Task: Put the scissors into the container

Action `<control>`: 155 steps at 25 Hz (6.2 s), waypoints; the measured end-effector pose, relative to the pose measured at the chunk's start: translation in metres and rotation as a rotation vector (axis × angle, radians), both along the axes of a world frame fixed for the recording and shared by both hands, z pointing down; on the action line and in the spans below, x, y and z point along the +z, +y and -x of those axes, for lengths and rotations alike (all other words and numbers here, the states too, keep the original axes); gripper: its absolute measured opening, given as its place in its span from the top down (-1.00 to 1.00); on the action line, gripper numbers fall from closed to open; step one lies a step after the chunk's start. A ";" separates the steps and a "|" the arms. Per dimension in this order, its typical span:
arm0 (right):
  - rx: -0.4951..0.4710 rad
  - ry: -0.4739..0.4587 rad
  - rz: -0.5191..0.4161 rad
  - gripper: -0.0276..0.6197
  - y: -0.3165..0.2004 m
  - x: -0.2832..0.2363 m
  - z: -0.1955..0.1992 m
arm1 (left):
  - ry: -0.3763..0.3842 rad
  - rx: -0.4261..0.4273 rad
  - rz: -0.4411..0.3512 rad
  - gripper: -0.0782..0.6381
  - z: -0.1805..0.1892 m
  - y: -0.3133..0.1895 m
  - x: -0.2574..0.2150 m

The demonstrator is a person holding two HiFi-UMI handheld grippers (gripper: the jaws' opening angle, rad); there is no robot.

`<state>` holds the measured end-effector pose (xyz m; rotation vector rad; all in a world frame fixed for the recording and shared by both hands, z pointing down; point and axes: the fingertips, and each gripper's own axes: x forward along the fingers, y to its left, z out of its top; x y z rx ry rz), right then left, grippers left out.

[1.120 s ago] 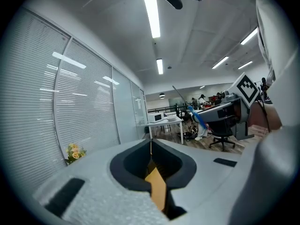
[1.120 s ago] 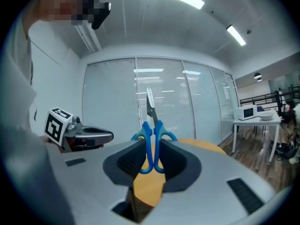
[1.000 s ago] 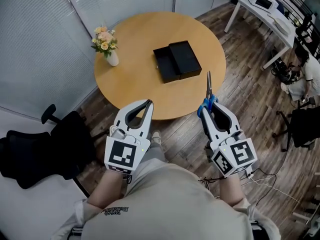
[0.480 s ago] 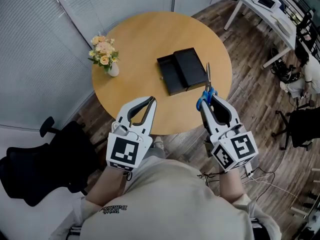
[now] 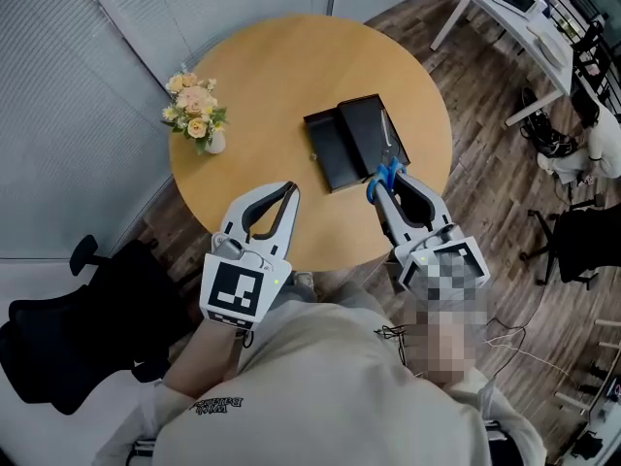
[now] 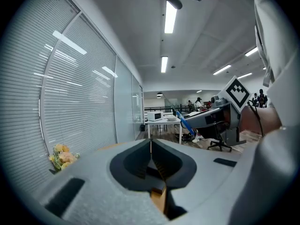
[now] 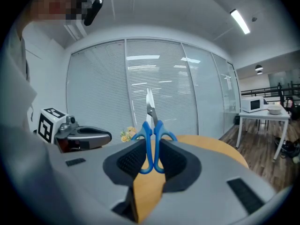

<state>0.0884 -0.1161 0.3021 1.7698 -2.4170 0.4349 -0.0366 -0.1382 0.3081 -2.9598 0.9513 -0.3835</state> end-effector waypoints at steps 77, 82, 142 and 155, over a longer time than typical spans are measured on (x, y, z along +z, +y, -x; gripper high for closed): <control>-0.102 0.254 1.081 0.61 -0.102 0.382 -0.027 | -0.157 -0.065 0.557 0.71 -0.067 -0.076 0.275; -0.166 0.262 1.086 0.61 -0.100 0.382 -0.022 | -0.161 -0.051 0.555 0.71 -0.066 -0.072 0.274; -0.236 -0.116 -0.204 0.78 -0.020 -0.087 -0.026 | 0.019 -0.061 -0.109 0.71 -0.076 -0.003 -0.059; -0.185 -0.030 -0.289 0.78 0.022 -0.110 -0.043 | 0.093 -0.089 -0.140 0.71 -0.076 0.020 -0.086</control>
